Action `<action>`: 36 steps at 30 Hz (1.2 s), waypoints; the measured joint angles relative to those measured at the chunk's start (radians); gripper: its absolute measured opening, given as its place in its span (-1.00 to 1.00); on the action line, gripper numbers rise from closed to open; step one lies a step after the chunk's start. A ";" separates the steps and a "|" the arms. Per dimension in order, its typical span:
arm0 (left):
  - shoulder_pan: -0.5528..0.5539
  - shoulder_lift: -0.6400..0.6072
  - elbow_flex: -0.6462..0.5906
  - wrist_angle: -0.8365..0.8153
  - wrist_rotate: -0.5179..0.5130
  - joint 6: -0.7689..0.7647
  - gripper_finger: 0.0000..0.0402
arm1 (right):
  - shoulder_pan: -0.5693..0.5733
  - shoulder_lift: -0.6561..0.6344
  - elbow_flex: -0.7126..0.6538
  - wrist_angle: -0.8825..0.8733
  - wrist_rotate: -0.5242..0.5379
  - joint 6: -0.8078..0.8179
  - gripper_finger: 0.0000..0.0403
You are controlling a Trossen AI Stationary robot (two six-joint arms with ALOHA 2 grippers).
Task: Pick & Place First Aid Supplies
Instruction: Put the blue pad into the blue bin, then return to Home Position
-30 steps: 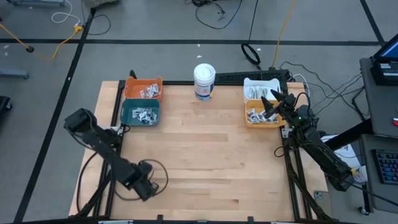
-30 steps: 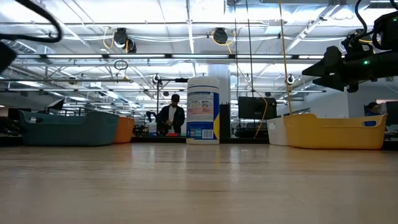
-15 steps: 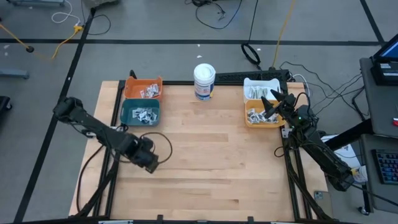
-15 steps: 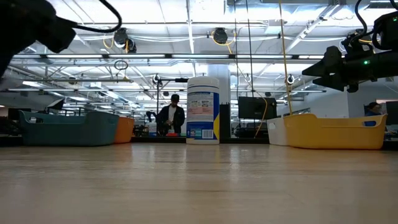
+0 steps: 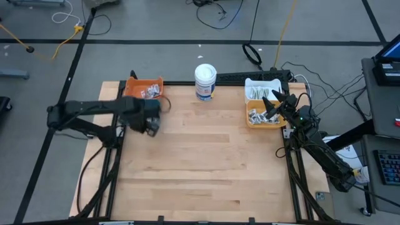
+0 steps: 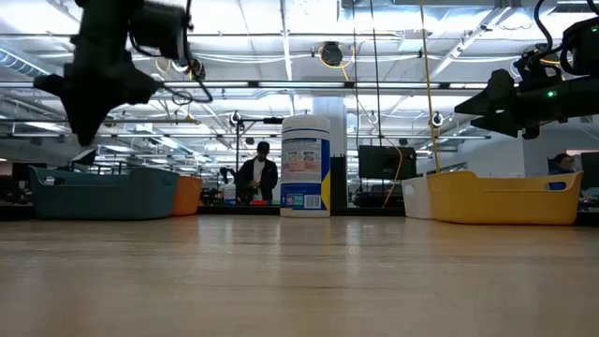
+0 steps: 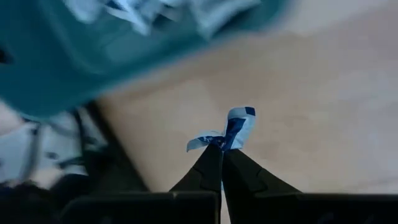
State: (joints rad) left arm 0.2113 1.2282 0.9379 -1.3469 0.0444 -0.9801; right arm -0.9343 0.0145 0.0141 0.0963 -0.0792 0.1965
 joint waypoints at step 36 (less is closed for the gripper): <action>0.629 0.258 0.000 0.183 -0.116 0.349 -0.27 | 0.000 0.000 0.000 0.000 0.000 0.000 0.67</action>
State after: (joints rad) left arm 0.8402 1.4864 0.9379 -1.1644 -0.0715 -0.6306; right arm -0.9344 0.0144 0.0143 0.0964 -0.0792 0.1963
